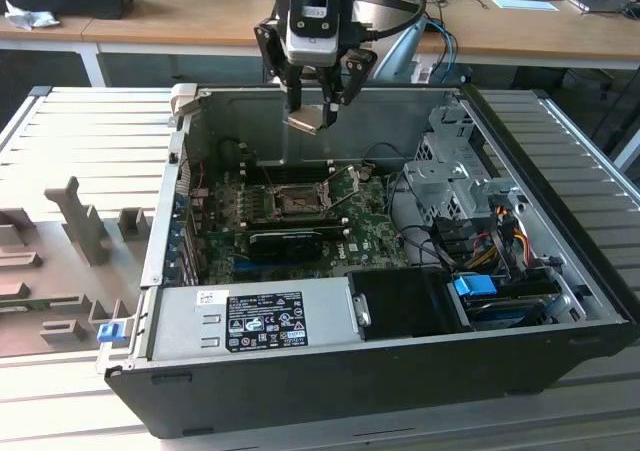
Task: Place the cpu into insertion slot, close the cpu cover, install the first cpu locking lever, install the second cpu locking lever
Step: 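Place the cpu into insertion slot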
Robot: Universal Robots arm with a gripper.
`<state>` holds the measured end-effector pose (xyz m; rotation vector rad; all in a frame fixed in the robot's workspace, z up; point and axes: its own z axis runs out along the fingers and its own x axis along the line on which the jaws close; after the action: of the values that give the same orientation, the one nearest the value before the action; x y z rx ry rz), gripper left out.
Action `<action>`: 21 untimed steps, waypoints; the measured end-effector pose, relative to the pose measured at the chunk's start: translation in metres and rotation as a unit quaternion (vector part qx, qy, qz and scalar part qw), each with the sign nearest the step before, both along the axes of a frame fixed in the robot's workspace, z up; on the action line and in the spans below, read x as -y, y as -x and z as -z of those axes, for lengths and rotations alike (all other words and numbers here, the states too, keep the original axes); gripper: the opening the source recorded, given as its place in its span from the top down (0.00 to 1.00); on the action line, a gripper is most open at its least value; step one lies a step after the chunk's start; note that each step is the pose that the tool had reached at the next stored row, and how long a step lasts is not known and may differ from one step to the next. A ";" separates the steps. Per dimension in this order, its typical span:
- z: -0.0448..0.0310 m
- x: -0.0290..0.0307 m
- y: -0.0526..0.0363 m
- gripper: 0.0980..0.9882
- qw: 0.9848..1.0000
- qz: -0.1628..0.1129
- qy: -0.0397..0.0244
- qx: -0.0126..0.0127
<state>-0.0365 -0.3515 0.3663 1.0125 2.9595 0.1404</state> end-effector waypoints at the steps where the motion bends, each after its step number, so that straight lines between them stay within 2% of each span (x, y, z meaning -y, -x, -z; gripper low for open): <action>1: 0.0001 0.0000 0.0000 0.52 1.000 0.007 0.000 0.000; 4: 0.0002 0.0000 0.0000 0.52 1.000 0.030 0.000 0.000; 12: 0.0008 0.0000 0.0000 0.52 0.998 0.065 0.000 0.000; 18: 0.0020 0.0000 0.0000 0.52 0.994 0.107 0.000 0.000; 21: 0.0025 0.0000 0.0000 0.52 0.992 0.129 0.000 0.000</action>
<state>-0.0365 -0.3515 0.3638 1.3808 2.7940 0.1369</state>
